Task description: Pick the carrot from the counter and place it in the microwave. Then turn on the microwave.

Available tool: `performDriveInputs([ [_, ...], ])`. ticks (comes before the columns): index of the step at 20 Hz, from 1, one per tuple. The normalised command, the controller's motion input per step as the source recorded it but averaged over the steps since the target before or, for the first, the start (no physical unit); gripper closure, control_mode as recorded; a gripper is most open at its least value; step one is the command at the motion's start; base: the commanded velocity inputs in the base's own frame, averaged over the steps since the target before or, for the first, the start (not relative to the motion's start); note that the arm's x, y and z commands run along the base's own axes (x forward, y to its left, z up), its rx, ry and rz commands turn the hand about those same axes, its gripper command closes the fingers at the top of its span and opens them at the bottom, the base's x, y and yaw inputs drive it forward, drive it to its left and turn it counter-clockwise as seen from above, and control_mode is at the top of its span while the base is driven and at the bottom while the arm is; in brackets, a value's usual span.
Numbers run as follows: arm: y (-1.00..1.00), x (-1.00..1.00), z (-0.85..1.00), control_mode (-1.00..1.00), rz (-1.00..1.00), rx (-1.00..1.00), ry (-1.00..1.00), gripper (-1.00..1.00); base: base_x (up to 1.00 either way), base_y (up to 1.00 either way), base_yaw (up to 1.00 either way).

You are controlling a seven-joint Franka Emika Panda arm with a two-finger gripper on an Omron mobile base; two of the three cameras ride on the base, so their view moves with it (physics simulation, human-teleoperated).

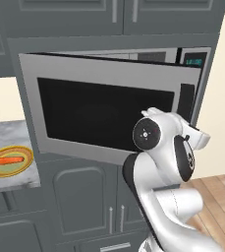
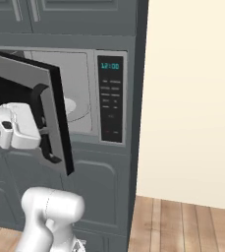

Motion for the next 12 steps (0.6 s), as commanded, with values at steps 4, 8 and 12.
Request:
performDriveInputs([
  [4,0.22,-0.55,0.0,-1.0,0.0,-0.01,-0.14,1.0,0.0,0.0,0.0],
  [8,0.22,-0.5,0.0,-1.0,0.0,-0.01,-0.14,1.0,0.0,0.0,0.0],
  [12,0.17,-0.36,0.0,-1.0,0.0,0.0,-0.12,1.0,0.0,0.0,0.0],
])
